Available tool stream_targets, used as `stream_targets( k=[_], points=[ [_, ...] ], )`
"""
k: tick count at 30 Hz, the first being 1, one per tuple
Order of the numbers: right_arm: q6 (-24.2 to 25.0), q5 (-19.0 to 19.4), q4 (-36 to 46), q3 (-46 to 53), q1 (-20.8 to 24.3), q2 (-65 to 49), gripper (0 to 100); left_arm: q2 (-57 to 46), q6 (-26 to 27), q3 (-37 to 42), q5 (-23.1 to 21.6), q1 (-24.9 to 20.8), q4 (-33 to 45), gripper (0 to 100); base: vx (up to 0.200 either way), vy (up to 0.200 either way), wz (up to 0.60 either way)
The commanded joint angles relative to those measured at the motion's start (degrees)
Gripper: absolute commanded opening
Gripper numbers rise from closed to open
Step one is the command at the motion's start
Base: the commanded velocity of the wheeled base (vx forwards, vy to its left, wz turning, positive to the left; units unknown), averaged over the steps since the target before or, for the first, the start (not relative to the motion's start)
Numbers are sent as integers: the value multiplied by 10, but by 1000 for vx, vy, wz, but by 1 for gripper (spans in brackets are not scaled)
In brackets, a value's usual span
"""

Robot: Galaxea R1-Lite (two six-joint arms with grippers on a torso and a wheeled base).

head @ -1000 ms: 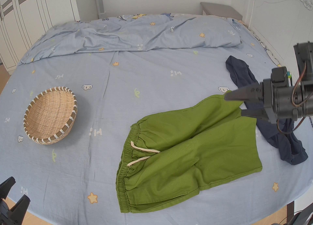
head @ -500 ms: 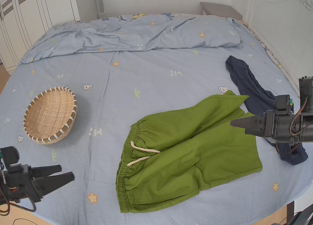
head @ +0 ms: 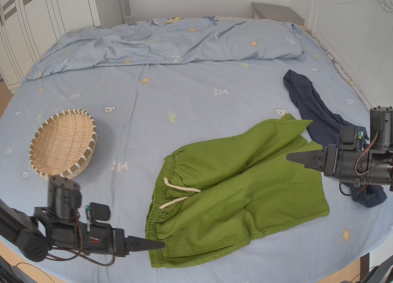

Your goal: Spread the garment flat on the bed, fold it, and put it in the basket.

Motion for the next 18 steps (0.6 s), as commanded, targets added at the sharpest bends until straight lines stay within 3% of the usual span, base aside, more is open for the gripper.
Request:
stream_targets(
  k=[1, 8, 18],
  points=[
    [-8, 2, -44, 30, -12, 32, 100, 185, -16, 35, -20, -69, -70, 100, 0, 0, 0],
    [-7, 2, -44, 31, -13, 32, 100, 185, -17, 31, 43, -82, -71, 100, 0, 0, 0],
    [-8, 2, -44, 31, -12, 33, 100, 77, -31, 50, 45, -77, -81, 100, 0, 0, 0]
  ],
)
